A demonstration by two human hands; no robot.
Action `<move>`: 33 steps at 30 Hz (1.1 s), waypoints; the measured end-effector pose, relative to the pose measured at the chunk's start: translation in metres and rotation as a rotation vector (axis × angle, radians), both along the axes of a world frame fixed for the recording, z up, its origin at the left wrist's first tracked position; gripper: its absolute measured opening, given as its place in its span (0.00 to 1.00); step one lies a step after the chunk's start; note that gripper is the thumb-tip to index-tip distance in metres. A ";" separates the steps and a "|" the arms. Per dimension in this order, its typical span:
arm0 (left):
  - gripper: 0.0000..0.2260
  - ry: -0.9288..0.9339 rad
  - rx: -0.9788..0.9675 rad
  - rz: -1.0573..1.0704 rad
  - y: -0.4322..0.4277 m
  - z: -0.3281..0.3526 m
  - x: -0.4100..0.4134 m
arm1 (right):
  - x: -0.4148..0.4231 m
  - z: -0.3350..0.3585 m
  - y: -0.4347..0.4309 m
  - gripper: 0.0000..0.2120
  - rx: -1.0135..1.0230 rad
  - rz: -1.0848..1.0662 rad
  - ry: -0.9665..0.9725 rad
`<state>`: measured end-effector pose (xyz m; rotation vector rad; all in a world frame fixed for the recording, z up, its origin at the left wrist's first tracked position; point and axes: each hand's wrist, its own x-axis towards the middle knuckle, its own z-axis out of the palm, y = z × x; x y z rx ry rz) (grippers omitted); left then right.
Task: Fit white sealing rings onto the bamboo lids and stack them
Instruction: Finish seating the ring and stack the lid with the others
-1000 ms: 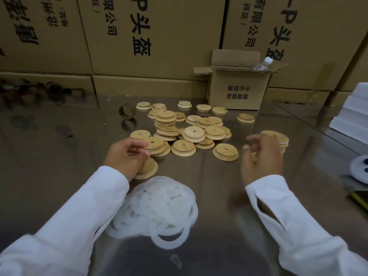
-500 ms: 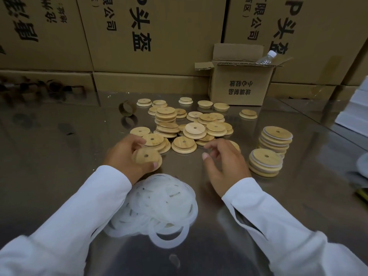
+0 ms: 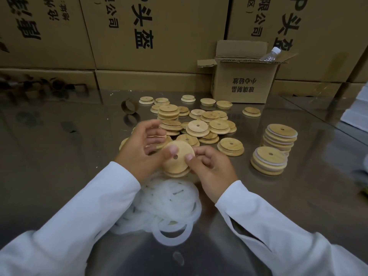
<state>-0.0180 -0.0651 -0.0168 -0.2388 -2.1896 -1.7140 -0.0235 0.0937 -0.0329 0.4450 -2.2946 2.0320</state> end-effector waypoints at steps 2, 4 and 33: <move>0.26 -0.141 0.122 0.017 -0.005 0.002 -0.001 | 0.002 0.001 -0.001 0.03 0.004 0.025 0.023; 0.17 -0.282 0.215 -0.076 -0.009 0.003 -0.002 | 0.004 0.001 -0.003 0.03 0.008 0.041 0.038; 0.09 -0.517 0.618 0.048 -0.008 0.004 -0.009 | 0.002 -0.005 0.002 0.10 0.325 0.105 0.086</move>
